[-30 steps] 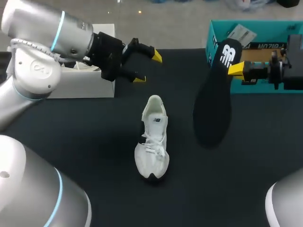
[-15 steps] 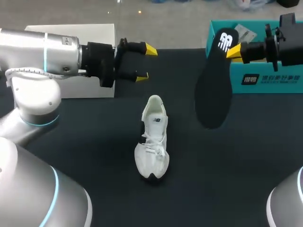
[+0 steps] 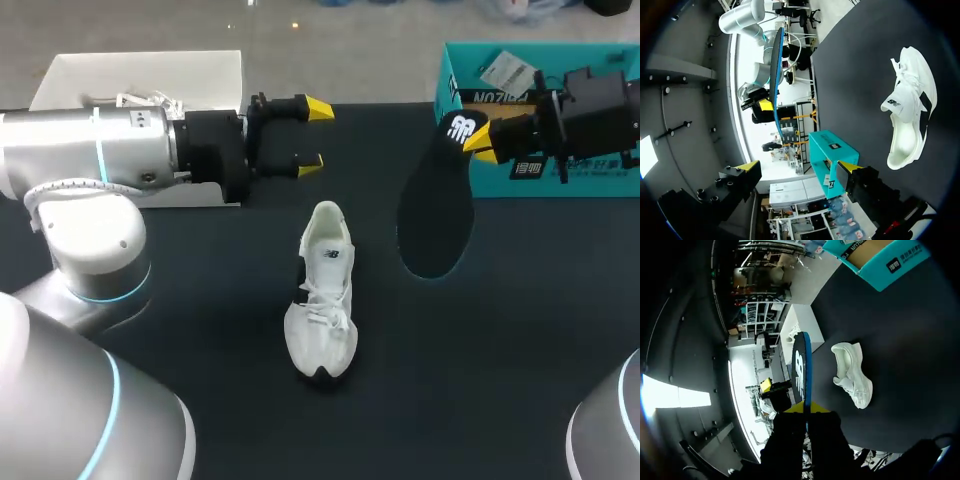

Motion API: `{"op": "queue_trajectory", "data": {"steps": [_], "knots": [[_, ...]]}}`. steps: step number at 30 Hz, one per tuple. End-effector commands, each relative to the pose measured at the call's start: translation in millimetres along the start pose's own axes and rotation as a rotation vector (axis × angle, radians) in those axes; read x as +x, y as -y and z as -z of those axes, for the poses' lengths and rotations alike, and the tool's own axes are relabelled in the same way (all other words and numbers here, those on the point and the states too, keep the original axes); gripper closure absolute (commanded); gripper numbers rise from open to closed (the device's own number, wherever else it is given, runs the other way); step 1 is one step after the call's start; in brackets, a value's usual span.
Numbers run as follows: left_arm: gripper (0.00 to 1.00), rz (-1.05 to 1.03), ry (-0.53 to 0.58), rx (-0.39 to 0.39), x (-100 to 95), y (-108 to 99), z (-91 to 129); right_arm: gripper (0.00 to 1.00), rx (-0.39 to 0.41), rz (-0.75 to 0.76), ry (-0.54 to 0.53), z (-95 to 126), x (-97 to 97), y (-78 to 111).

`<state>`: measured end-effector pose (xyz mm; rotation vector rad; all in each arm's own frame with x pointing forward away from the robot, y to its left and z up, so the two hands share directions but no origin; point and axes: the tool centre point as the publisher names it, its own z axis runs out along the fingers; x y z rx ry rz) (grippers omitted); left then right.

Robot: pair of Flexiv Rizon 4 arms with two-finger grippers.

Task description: Take the shoe out of the shoebox, open the shoe tongue, remove and reinsert the insole, then place the shoe into the shoebox

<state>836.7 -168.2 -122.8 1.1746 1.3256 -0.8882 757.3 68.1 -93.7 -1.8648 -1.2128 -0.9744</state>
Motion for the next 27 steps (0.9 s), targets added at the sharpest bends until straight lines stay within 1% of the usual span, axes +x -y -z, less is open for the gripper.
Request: {"op": "queue_trajectory", "data": {"steps": [1, 3, 7, 8, 10, 11, 16, 23, 26, 27], "knots": [[0.00, -0.010, 0.027, 0.020, -3.6, -2.4, -4.2, 1.00, 0.058, -0.153, 0.099, -18.1, 10.8, -12.6], [0.00, -0.013, 0.037, 0.042, -6.7, -2.1, -5.2, 1.00, 0.071, -0.173, 0.101, -21.4, 12.0, -12.5], [0.00, -0.022, 0.053, 0.059, -12.2, -1.6, -7.3, 1.00, 0.096, -0.192, 0.088, -27.0, 16.1, -8.8], [0.00, -0.024, 0.059, 0.061, -13.3, -1.3, -7.7, 1.00, 0.095, -0.195, 0.076, -28.2, 16.9, -7.9], [0.00, -0.024, 0.073, 0.067, -15.4, -0.4, -8.7, 1.00, 0.065, -0.166, 0.036, -28.0, 20.6, -7.6], [0.00, -0.024, 0.082, 0.065, -15.8, -0.2, -9.5, 1.00, 0.065, -0.166, 0.036, -28.0, 20.6, -7.6], [0.00, 0.000, 0.105, 0.063, -15.6, 1.6, -14.4, 1.00, 0.065, -0.166, 0.036, -28.0, 20.6, -7.6], [0.00, 0.032, 0.154, 0.079, -16.6, 8.6, -20.4, 1.00, 0.065, -0.166, 0.036, -28.0, 20.6, -7.6], [0.00, 0.043, 0.160, 0.070, -14.3, 8.2, -22.9, 1.00, 0.065, -0.166, 0.036, -28.0, 20.6, -7.6], [0.00, 0.047, 0.164, 0.067, -14.0, 8.0, -23.4, 1.00, 0.076, -0.179, 0.036, -34.1, 19.2, -7.5]]}}
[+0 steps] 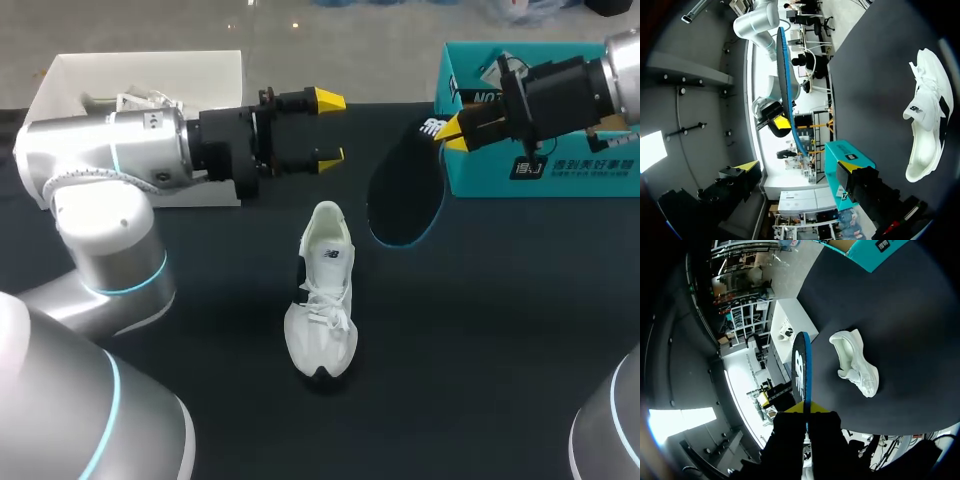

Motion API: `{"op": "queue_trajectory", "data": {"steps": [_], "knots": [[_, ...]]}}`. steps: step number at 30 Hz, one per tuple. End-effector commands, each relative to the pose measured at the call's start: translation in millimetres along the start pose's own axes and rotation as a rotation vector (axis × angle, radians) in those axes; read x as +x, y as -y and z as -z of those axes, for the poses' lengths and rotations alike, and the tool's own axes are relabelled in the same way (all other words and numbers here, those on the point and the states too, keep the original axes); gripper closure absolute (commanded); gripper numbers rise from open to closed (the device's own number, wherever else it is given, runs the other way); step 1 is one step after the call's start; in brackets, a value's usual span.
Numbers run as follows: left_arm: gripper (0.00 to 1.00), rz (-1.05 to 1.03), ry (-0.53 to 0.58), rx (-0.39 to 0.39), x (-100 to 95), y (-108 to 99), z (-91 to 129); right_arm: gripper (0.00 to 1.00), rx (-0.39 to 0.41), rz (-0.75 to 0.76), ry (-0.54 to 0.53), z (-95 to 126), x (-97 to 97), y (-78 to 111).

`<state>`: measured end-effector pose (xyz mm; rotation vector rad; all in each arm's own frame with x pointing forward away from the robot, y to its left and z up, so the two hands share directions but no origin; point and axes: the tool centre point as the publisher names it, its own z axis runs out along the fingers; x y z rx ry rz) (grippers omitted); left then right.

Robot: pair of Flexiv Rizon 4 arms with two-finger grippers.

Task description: Take the shoe out of the shoebox, open the shoe tongue, remove and reinsert the insole, then place the shoe into the shoebox

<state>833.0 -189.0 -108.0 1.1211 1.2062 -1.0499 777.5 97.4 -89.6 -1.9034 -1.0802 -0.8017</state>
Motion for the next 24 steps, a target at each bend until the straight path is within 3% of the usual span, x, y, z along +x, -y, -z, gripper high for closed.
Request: {"op": "queue_trajectory", "data": {"steps": [1, 5, 12, 24], "knots": [[0.00, 0.003, 0.021, -0.012, 5.1, 0.2, -7.0, 1.00, 0.032, -0.021, -0.018, -13.1, -2.9, 1.0], [0.00, 0.000, 0.056, 0.000, 1.3, -1.3, -15.6, 1.00, 0.073, -0.056, -0.095, -36.4, -5.5, 0.4], [0.00, 0.017, 0.108, 0.052, -7.7, -0.5, -24.2, 1.00, 0.124, 0.037, -0.161, -66.7, -0.1, 0.8], [0.00, 0.039, 0.111, 0.106, -10.1, 15.5, -27.1, 1.00, 0.105, 0.089, -0.125, -70.8, -1.3, -17.7]]}}
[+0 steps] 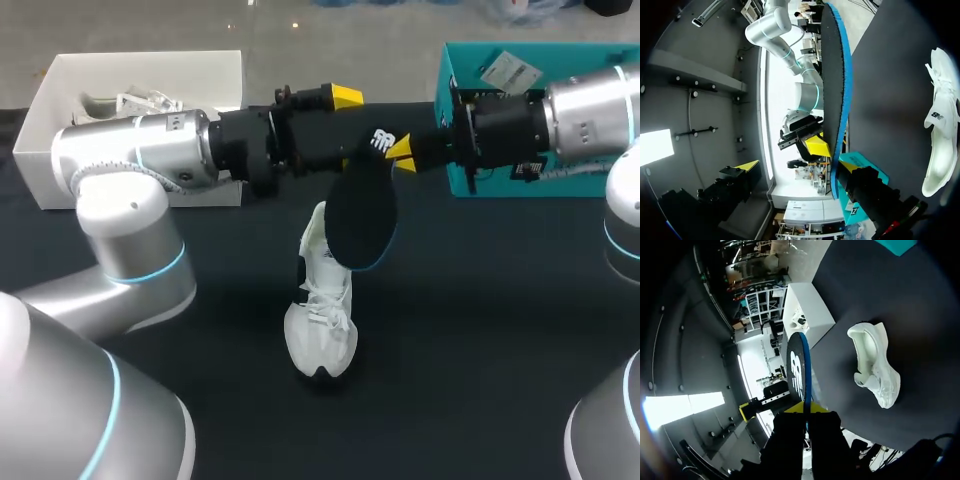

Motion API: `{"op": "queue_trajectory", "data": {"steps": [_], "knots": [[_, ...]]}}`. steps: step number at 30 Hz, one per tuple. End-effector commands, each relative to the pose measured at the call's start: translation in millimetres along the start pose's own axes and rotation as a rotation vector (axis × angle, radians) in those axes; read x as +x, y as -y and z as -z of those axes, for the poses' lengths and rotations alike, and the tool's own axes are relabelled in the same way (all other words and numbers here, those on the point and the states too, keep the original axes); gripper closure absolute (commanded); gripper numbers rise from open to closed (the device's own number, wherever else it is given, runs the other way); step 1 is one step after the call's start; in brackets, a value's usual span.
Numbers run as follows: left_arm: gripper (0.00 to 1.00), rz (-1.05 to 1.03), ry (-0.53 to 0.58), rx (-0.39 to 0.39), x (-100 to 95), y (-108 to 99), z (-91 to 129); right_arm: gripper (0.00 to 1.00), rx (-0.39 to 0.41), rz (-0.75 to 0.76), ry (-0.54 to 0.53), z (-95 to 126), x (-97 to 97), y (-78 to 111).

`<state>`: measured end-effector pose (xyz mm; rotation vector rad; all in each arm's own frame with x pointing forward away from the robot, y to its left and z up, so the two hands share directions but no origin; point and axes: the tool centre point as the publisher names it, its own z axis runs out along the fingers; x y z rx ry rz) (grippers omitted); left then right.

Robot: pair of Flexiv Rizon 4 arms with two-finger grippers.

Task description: Take the shoe out of the shoebox, open the shoe tongue, remove and reinsert the insole, then place the shoe into the shoebox

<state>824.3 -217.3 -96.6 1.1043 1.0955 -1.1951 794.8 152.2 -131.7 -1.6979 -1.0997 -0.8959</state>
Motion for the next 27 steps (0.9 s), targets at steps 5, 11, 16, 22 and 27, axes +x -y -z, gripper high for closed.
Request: {"op": "queue_trajectory", "data": {"steps": [5, 11, 16, 22, 27], "knots": [[0.00, 0.015, -0.002, 0.029, 3.7, 10.5, -6.9, 1.00, -0.016, 0.006, 0.028, 2.6, 2.9, -17.5], [0.00, 0.029, 0.005, 0.040, 7.7, 16.0, -12.8, 1.00, -0.030, 0.021, 0.007, 6.0, 7.4, -26.1], [0.11, 0.043, 0.003, 0.054, 12.4, 18.8, -17.7, 1.00, -0.031, 0.033, 0.008, 4.6, 12.0, -31.6], [0.71, 0.043, -0.007, 0.064, 14.3, 19.8, -19.0, 1.00, -0.031, 0.027, 0.020, 6.9, 10.7, -34.9], [0.79, 0.046, -0.022, 0.080, 17.3, 21.6, -15.6, 1.00, -0.020, 0.009, 0.032, 11.8, 6.2, -36.6]]}}
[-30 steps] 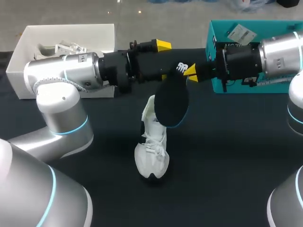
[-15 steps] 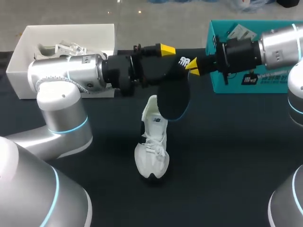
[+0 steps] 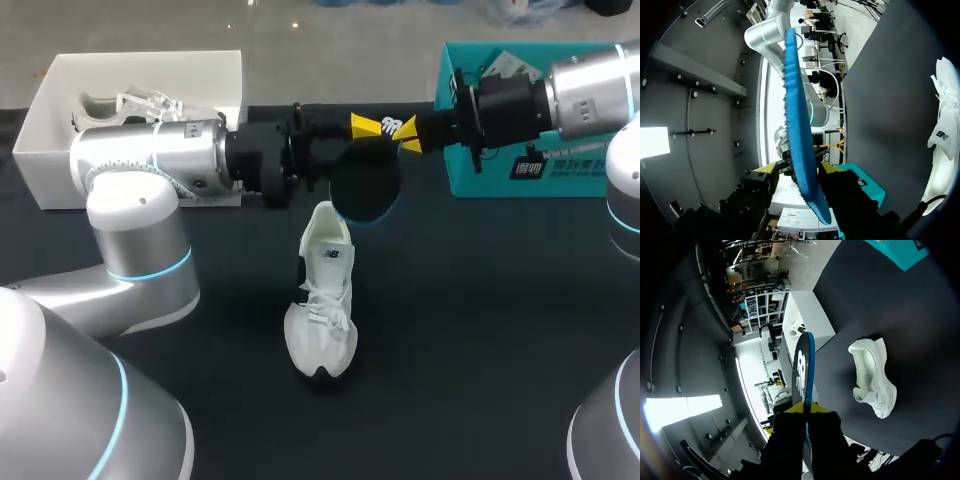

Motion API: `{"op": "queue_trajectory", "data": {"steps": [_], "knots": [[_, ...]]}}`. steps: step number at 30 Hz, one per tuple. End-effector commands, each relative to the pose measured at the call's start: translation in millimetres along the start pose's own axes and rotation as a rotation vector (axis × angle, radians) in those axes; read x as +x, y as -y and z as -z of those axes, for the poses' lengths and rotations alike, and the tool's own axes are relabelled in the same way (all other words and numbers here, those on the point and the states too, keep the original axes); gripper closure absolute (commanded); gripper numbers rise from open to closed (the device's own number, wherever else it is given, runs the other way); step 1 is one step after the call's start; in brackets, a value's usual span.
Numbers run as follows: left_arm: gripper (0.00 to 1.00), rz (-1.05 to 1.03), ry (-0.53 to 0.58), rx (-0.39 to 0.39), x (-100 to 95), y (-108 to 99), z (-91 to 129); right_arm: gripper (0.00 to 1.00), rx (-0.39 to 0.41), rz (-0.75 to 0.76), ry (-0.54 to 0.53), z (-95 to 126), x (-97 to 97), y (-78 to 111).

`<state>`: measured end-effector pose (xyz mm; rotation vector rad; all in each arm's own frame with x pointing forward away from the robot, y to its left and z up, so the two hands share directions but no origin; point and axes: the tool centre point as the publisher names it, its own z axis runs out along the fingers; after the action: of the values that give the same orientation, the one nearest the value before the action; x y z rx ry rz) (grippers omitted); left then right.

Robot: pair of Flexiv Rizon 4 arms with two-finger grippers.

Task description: Take the shoe out of the shoebox, open the shoe tongue, remove and reinsert the insole, then place the shoe into the shoebox

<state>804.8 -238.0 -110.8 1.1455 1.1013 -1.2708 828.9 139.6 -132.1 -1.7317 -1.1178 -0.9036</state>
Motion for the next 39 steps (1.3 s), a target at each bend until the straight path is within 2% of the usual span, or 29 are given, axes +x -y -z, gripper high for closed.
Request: {"op": "queue_trajectory", "data": {"steps": [1, 2, 10, 11, 13, 14, 20, 21, 22, 29, 35, 39], "knots": [[0.76, 0.003, -0.014, 0.016, 2.8, 1.2, 2.6, 1.00, 0.009, -0.002, 0.010, 4.1, -1.9, -2.0], [0.74, 0.006, -0.018, 0.020, 4.0, 2.0, 3.0, 1.00, 0.010, -0.002, 0.011, 4.7, -2.2, -2.0], [0.77, 0.018, -0.024, 0.036, 10.1, 3.0, -1.0, 1.00, 0.012, 0.006, 0.009, 5.2, -0.3, 0.7], [0.79, 0.020, -0.026, 0.039, 10.8, 2.8, -1.6, 1.00, 0.014, 0.008, 0.009, 4.7, 0.0, 1.1], [0.96, 0.021, -0.027, 0.042, 11.6, 2.7, -2.1, 1.00, 0.015, 0.010, 0.010, 4.0, 0.3, 1.5], [1.00, 0.022, -0.028, 0.042, 12.0, 2.7, -2.3, 1.00, 0.016, 0.011, 0.010, 3.9, 0.3, 1.5], [1.00, 0.027, -0.026, 0.037, 14.6, 3.0, -1.3, 1.00, 0.019, 0.013, -0.005, 3.5, 1.9, 1.6], [1.00, 0.028, -0.026, 0.035, 15.0, 3.0, -1.2, 0.64, 0.016, 0.013, -0.011, 4.3, 2.6, 1.5], [1.00, 0.028, -0.026, 0.033, 15.3, 3.0, -1.1, 0.00, 0.005, 0.016, -0.031, 6.1, 3.5, 1.5], [1.00, 0.017, -0.028, 0.017, 14.5, -0.3, 1.8, 0.00, -0.006, 0.003, -0.125, 32.3, 7.7, 16.3], [1.00, 0.004, -0.025, 0.014, 10.3, -1.6, 5.9, 0.00, -0.012, 0.017, -0.121, 55.1, 4.9, 33.7], [1.00, 0.037, -0.022, -0.003, 10.0, -1.4, 10.7, 0.00, -0.022, 0.022, -0.113, 67.4, 3.5, 38.2]]}}
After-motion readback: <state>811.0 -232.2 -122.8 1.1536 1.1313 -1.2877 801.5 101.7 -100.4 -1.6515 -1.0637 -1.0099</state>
